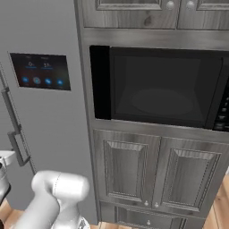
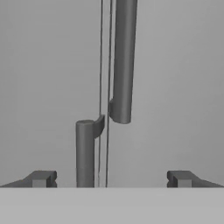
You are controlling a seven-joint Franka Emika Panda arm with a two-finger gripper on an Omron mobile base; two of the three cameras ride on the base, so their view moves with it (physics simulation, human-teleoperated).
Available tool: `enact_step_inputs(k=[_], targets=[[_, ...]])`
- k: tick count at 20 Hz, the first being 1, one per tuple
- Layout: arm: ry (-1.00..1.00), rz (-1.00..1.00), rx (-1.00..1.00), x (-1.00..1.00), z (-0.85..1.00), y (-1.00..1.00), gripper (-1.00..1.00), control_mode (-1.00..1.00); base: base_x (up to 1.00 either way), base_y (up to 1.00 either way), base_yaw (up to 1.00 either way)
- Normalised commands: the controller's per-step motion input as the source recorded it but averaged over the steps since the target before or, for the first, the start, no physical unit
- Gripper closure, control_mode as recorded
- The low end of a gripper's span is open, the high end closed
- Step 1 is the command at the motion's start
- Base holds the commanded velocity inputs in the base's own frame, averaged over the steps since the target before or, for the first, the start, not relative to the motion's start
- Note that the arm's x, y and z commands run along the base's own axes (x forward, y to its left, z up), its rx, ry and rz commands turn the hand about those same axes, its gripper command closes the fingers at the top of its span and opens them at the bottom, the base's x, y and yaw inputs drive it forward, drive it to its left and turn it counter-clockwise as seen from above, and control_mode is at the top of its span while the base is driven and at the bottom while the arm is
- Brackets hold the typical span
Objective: Open the freezer door, pick up the ice cube tray from the freezer, and place it on the dining counter.
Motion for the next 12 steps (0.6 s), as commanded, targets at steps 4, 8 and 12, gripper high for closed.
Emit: enact_step_inputs(k=[4, 8, 12], targets=[[0.00, 0.00, 0.00, 0.34, -0.17, 0.25, -1.00, -1.00, 0.00, 0.00, 0.00], [0.00, 0.00, 0.00, 0.32, -0.21, 0.20, -1.00, -1.00, 0.00, 0.00, 0.00], [0.00, 0.00, 0.00, 0.32, -0.21, 0.19, -1.00, -1.00, 0.00, 0.00, 0.00]])
